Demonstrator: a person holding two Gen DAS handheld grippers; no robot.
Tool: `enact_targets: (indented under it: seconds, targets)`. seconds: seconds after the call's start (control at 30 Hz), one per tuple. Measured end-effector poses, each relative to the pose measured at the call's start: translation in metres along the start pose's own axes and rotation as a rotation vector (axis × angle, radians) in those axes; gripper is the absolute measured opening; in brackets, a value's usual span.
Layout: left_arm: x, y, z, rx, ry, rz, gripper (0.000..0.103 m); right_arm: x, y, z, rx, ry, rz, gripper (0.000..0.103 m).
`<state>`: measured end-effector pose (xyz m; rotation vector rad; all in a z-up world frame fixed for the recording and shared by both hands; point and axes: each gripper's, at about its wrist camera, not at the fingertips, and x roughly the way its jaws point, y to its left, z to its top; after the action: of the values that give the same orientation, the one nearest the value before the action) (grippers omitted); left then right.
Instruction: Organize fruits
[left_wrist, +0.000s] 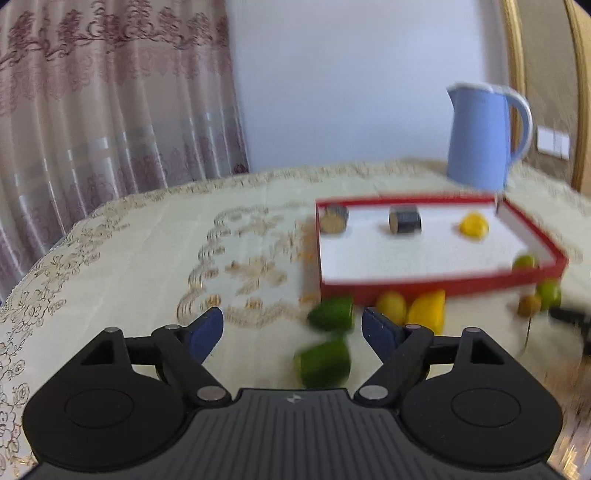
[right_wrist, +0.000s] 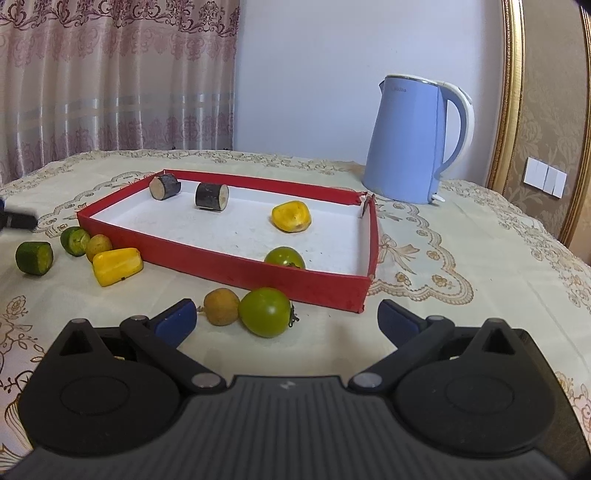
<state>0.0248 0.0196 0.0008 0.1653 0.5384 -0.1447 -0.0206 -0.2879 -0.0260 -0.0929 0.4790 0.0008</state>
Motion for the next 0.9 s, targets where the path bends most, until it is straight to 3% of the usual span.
enact_targets:
  seconds: [0.2, 0.67, 0.8, 0.9]
  targets:
    - [0.01, -0.02, -0.015, 0.092, 0.021, 0.053, 0.082, 0.001, 0.007, -0.001, -0.024, 0.005, 0.006, 0.103]
    - [0.034, -0.02, -0.016, -0.073, 0.11, 0.039, 0.083, 0.005, 0.007, 0.0, -0.019, 0.031, 0.005, 0.103]
    - [0.036, -0.019, -0.018, -0.069, 0.127, 0.062, 0.096, 0.007, 0.005, -0.001, -0.005, 0.043, 0.006, 0.103]
    - [0.034, -0.017, -0.021, -0.088, 0.12, 0.028, 0.098, 0.009, 0.004, 0.0, -0.001, 0.05, 0.008, 0.103]
